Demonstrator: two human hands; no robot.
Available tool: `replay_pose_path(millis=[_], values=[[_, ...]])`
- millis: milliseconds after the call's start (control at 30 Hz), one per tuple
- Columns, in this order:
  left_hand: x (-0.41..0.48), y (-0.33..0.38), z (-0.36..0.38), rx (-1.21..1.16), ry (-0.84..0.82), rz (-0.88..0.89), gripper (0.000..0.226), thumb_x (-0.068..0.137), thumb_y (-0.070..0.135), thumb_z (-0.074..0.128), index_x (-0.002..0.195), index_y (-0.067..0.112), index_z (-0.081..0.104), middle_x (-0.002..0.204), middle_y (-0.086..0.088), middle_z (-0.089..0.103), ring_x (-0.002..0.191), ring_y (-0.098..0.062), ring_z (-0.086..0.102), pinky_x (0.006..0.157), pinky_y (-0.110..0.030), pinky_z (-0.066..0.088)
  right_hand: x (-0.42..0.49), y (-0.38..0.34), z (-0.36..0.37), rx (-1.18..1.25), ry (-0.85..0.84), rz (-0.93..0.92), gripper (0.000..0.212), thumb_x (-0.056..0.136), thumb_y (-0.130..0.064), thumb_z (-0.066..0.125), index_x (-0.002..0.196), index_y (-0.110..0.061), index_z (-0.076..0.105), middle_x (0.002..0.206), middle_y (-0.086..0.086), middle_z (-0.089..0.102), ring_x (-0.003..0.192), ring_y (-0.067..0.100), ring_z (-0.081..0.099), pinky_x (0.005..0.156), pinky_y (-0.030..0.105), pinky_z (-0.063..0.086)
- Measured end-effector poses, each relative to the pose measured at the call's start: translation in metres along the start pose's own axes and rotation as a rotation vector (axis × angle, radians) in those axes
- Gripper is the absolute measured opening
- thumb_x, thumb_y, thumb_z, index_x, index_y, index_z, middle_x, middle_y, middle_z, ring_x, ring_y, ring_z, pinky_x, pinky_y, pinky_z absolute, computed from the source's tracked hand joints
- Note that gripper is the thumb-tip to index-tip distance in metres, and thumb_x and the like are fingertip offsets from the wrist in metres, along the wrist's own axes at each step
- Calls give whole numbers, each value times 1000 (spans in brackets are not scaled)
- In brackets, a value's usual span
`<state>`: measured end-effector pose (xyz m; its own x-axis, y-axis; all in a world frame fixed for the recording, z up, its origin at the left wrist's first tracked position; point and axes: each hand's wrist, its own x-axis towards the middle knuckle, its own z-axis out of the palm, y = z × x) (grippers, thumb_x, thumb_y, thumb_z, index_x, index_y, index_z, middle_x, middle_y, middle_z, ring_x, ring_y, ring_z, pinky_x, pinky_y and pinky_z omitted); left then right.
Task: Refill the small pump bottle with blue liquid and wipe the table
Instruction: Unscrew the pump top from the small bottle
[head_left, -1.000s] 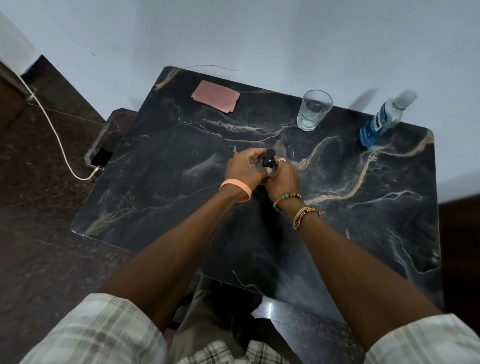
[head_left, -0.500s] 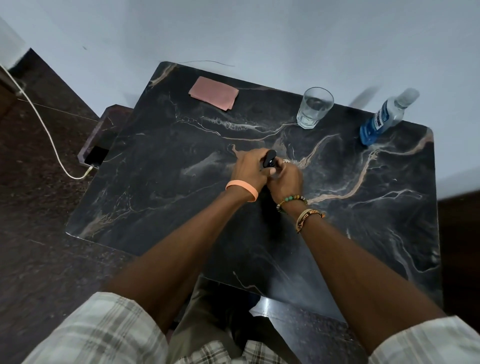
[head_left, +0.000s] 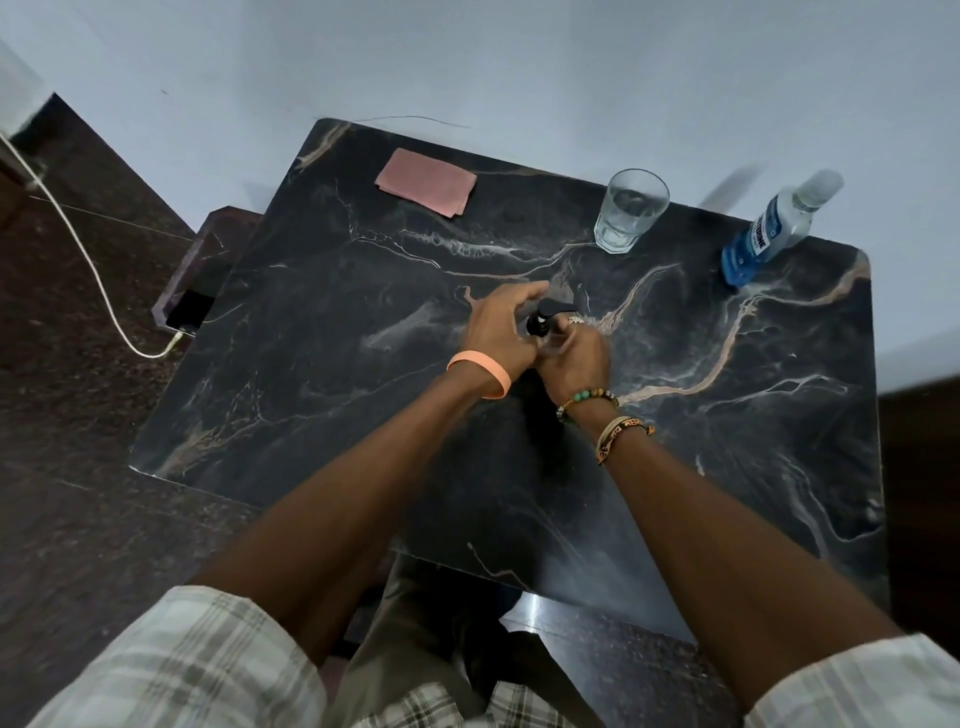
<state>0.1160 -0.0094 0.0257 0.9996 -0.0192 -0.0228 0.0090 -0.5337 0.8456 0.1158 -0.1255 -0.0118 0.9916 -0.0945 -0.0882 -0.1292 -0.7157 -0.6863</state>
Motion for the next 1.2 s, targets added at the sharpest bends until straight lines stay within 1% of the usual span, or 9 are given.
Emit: replay_pose_path(millis=[167,333,533,667,767,867,967,1067,1200], values=[[3,0,-1,130,-20,-34,44,65,18,84,105,15,66,103,-4,61,95,-17,55,85,-28,45,-2,-1,-2,9,2,-50,21,74,-10,69,80,-29,63,65,-11,55,62,11,52,49,15,30],[1,1,-1,67,-31,59,24,67,6,78,87,14,67,88,4,65,88,-15,60,85,-40,50,-1,1,-1,13,9,-24,17,73,-15,74,89,-19,71,67,-10,57,63,11,53,50,16,30],[2,-2,1,16,9,8,38,65,10,78,100,16,65,113,-3,61,106,-17,57,93,-36,49,0,3,0,25,-5,-18,18,76,-11,69,85,-27,67,70,-9,62,64,8,56,57,24,43],[2,-2,1,-59,8,-46,37,67,9,82,102,12,70,103,-3,71,97,-16,65,89,-37,52,1,3,-1,33,-18,-11,21,73,-17,71,93,-22,70,74,-5,65,67,12,58,55,20,40],[3,0,2,-132,20,-123,53,62,14,88,110,15,66,107,-3,68,99,-15,62,88,-28,51,0,2,-2,36,-13,-45,15,70,-16,72,81,-25,66,65,-11,57,60,11,52,48,17,30],[2,-1,1,-344,-51,-212,56,62,-1,84,112,10,61,104,-7,68,99,-19,63,89,-28,50,1,4,-2,39,-26,-43,20,69,-17,77,86,-22,69,73,-9,65,67,13,59,51,18,39],[4,-6,0,-284,-59,-203,43,64,-6,81,103,6,66,100,-9,70,96,-22,66,89,-37,54,1,3,-2,39,-25,-15,35,69,-21,81,103,-20,72,87,-1,73,78,14,65,64,24,51],[6,-7,0,-210,-31,-226,55,59,7,88,109,9,64,103,-5,69,98,-19,65,90,-39,54,0,3,-2,55,-13,-45,36,69,-21,80,104,-22,72,88,-1,73,77,15,65,66,27,54],[6,-10,4,-163,-58,-106,55,62,3,83,113,9,66,110,-6,68,104,-20,64,94,-41,51,1,3,-2,40,-10,-27,34,70,-17,77,103,-22,72,87,0,73,78,17,66,68,29,55]])
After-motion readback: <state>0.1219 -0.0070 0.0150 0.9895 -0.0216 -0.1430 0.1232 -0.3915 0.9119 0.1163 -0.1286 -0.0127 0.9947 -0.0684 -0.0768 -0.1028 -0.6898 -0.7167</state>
